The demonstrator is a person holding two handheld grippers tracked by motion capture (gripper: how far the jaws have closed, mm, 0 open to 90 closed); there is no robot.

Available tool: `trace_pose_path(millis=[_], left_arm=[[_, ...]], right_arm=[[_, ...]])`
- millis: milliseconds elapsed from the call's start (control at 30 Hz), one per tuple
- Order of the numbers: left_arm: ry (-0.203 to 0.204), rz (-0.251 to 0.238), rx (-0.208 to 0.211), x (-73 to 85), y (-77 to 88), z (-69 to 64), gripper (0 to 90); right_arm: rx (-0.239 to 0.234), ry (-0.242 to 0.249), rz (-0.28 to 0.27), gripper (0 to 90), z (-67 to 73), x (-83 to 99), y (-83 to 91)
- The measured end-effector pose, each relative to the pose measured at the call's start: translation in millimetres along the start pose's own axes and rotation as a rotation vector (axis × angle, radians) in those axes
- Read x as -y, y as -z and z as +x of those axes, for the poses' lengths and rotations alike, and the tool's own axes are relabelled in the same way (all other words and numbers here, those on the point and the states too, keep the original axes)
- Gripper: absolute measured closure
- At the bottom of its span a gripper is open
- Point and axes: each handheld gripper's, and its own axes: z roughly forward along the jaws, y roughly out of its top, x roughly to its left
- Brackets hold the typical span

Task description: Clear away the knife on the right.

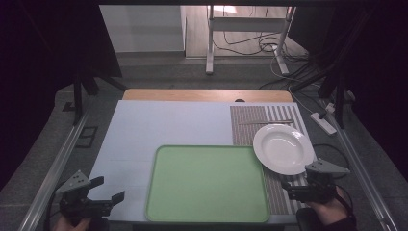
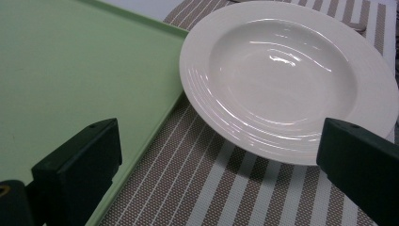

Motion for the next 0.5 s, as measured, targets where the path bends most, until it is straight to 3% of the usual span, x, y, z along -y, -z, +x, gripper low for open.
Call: trace_pose_path(millis=[500], left_arm=[[-0.003, 0.005, -0.005, 0.1, -0.3, -0.5, 2.8]], right_arm=[[-0.039, 0.006, 0.041, 1.6, -0.1, -1.2, -4.1]])
